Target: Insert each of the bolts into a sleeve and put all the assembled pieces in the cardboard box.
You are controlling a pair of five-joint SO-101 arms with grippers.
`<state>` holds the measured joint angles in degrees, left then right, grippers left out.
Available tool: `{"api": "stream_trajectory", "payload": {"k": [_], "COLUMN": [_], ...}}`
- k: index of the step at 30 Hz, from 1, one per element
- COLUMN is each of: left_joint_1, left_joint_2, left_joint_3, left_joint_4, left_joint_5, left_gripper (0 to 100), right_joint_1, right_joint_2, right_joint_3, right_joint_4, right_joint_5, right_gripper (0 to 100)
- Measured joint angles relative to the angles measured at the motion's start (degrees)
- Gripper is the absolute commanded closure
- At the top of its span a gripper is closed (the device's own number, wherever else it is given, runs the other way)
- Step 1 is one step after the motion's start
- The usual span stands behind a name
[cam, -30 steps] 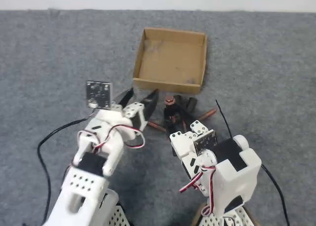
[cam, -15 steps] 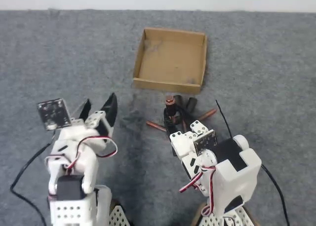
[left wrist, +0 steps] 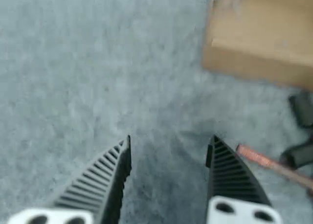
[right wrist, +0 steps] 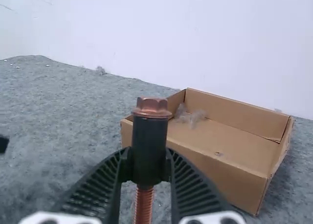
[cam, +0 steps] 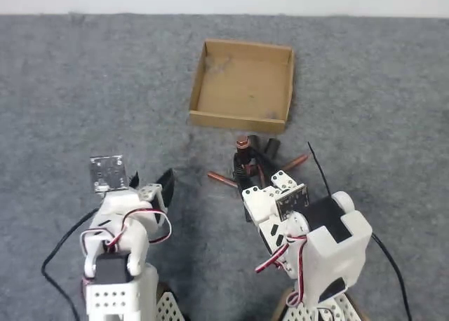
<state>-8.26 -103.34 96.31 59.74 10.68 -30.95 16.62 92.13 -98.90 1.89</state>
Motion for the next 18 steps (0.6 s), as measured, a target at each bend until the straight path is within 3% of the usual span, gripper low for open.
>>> {"api": "stream_trajectory", "payload": {"k": [11, 18], "left_joint_1": [0.0, 0.0], "left_joint_2": [0.0, 0.0], "left_joint_3": [0.7, 0.7], "left_joint_4": [-0.2, -0.8], "left_joint_5": [-0.2, -0.4], "left_gripper": [76, 76], "right_joint_1": [9.1, 13.5], "right_joint_2": [-15.3, -22.5], "right_joint_3": [1.0, -13.2], "right_joint_4": [2.5, 23.6], "right_joint_5": [-0.2, -0.2], "right_gripper": [99.2, 99.2]}}
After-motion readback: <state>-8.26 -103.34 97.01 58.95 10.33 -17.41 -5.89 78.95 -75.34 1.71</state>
